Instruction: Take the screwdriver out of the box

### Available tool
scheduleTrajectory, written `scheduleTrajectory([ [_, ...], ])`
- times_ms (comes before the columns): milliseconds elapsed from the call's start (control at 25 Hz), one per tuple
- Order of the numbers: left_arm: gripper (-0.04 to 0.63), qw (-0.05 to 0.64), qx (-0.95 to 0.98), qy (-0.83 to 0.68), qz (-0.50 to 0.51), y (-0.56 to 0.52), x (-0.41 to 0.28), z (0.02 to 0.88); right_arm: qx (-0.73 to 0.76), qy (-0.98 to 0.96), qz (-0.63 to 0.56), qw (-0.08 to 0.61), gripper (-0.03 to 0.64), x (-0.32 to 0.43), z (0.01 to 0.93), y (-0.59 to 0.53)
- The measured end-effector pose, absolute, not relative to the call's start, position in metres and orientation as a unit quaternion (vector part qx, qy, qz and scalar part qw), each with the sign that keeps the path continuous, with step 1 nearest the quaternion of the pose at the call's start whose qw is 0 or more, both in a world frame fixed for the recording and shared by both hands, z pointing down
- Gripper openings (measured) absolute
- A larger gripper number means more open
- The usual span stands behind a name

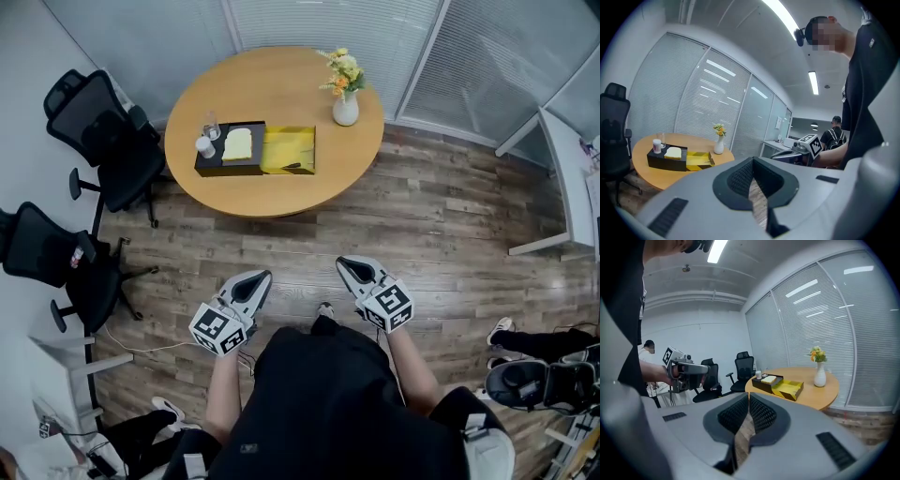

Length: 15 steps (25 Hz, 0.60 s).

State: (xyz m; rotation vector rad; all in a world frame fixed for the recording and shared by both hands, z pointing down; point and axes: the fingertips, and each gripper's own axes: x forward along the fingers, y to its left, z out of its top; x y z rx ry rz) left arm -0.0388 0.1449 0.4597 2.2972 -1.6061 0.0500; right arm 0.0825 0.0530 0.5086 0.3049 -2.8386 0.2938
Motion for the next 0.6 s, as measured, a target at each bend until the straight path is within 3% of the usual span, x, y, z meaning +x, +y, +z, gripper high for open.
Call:
scheduleTrajectory([
  [600,0.006,0.162,0.813,-0.558,0.017,0.100,-0.032,0.461,0.105,-0.981,0.097,0.134,0.008,0.087,0.509,0.019],
])
